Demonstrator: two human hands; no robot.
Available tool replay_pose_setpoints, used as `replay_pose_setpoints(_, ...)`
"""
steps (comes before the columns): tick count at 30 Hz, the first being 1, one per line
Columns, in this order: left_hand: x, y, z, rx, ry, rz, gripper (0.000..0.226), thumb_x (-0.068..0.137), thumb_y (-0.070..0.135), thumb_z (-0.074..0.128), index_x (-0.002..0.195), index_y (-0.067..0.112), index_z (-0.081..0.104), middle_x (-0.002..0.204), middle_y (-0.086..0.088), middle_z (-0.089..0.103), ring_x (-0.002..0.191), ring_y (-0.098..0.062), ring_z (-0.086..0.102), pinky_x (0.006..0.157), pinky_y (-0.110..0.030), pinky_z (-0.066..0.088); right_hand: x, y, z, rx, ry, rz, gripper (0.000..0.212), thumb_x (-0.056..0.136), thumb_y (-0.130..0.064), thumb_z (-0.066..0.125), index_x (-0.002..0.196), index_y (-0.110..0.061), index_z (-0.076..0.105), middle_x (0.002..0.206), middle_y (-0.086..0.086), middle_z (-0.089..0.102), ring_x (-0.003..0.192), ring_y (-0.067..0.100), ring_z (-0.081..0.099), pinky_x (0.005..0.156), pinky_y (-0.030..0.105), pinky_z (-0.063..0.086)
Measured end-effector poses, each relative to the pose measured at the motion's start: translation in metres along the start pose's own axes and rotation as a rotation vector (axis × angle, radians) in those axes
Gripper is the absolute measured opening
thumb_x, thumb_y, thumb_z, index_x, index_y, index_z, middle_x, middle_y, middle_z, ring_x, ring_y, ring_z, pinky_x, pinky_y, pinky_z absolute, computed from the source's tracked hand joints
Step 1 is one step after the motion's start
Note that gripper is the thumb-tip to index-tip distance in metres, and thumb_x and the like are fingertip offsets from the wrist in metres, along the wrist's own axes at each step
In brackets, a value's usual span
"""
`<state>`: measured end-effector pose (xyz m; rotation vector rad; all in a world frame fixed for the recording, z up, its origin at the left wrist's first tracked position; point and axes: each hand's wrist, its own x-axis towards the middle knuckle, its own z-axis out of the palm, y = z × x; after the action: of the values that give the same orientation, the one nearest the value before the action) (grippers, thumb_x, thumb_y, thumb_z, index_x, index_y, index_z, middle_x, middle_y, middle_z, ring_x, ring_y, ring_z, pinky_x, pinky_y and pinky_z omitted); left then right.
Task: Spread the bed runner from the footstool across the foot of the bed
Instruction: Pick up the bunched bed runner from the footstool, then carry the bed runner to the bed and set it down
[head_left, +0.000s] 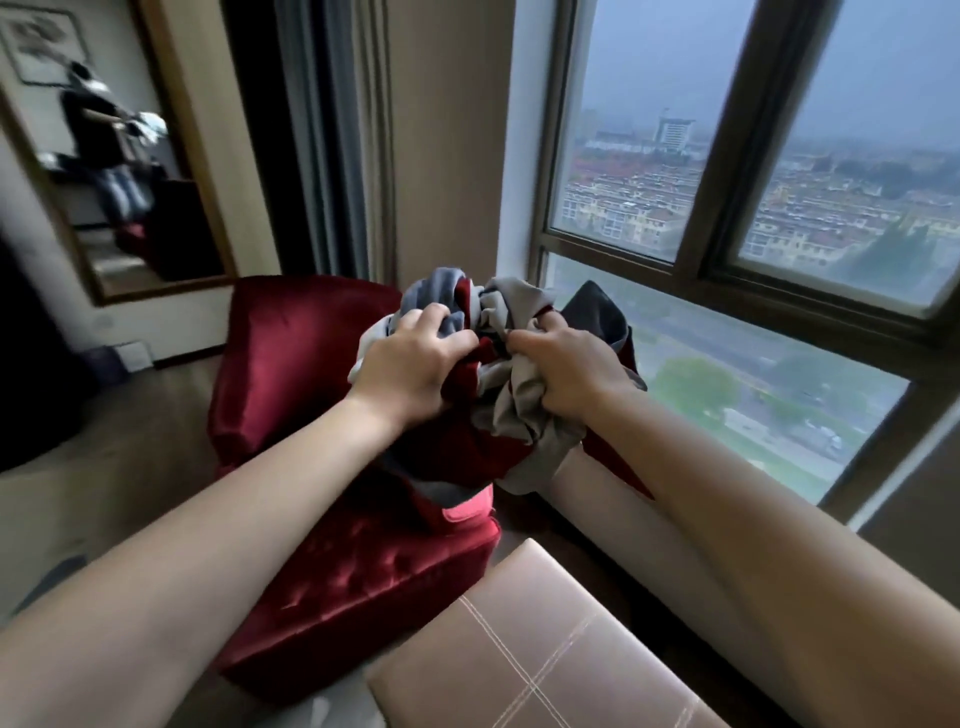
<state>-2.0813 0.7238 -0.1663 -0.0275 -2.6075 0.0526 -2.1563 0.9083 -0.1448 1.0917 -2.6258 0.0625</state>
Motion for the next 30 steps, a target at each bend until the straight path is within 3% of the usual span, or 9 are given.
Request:
replay_pose_setpoints(8,-0.069,-0.098,-0.054,0.156,0.029,-0.207,0.035,0.081,0.028,0.062,0.115,0.029,0.057,0.116,-0.007,0.048,0.105,-0.028,0.049,0.079,-0.043,0.048,0.055,-0.118,-0.011,0.061,0.034,-0.2,0.052,0.074,-0.017,0.064,0.121,-0.034,0.049,0.109,0.009,0.045,0.078,0.031,0.061,0.055,0.031,0.037)
replay_pose_setpoints(16,-0.156,-0.19,-0.119,0.28,0.008,-0.318,0.035,0.081,0.037,0.062,0.114,0.03,0.055,0.117,-0.009,0.047,0.108,-0.03,0.049,0.078,-0.047,0.05,0.082,-0.253,-0.024,0.11,0.048,-0.36,0.057,0.073,-0.019,0.068,0.123,-0.036,0.046,0.113,0.009,0.044,0.08,0.032,0.062,0.059,0.034,0.048)
replay_pose_setpoints(24,-0.273,-0.277,-0.202,0.425,0.039,-0.471,0.043,0.075,0.029,0.07,0.115,0.028,0.053,0.117,-0.008,0.047,0.107,-0.03,0.05,0.07,-0.045,0.052,0.095,-0.417,-0.05,0.159,0.119,-0.547,0.051,0.074,-0.023,0.07,0.117,-0.037,0.046,0.108,0.007,0.043,0.075,0.029,0.061,0.053,0.031,0.04)
replay_pose_setpoints(30,-0.363,-0.317,-0.254,0.509,-0.028,-0.579,0.043,0.07,0.027,0.07,0.11,0.024,0.056,0.11,-0.009,0.047,0.097,-0.031,0.051,0.064,-0.045,0.052,0.085,-0.53,-0.05,0.245,0.117,-0.694,0.051,0.073,-0.019,0.069,0.118,-0.034,0.049,0.109,0.009,0.043,0.076,0.033,0.06,0.054,0.033,0.042)
